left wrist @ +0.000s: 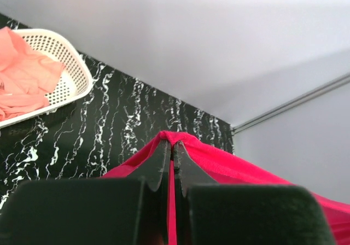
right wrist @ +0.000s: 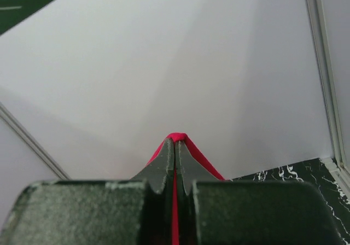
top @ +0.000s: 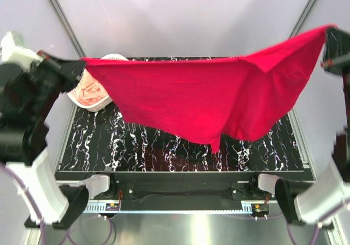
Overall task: Fold and stack the t-shirts
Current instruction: Flatten the tshirt out
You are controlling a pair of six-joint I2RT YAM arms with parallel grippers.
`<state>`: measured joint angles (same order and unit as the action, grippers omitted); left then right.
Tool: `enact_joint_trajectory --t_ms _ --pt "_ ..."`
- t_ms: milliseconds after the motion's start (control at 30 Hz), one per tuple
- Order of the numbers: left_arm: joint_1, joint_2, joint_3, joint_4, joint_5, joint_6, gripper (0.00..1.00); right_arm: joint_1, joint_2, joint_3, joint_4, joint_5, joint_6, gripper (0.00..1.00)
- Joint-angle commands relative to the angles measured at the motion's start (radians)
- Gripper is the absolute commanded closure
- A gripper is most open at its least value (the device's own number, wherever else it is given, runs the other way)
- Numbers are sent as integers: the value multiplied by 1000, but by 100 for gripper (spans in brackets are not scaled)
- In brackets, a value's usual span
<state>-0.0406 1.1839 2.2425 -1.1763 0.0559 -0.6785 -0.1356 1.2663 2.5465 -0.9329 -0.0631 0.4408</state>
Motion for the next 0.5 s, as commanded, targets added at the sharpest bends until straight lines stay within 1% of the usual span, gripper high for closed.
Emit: enact_joint_trajectory --t_ms 0,100,167,267,300,400,467 --pt "8 -111 -1 46 13 14 100 1 -154 -18 62 39 -40 100" --pt "8 -182 -27 61 -2 26 100 1 -220 -43 42 37 -56 100" --pt "8 -217 -60 81 -24 33 100 1 -275 -109 63 19 -54 100" --pt "8 -271 -144 139 -44 25 100 2 -298 -170 71 13 -53 100" --pt "8 -283 -196 174 -47 17 100 1 -298 -186 78 14 -51 100" --pt "8 -271 -253 220 -53 0 100 1 -291 -268 137 16 -21 100" --pt "8 -235 -285 270 -53 -3 100 1 -277 -339 198 17 9 100"
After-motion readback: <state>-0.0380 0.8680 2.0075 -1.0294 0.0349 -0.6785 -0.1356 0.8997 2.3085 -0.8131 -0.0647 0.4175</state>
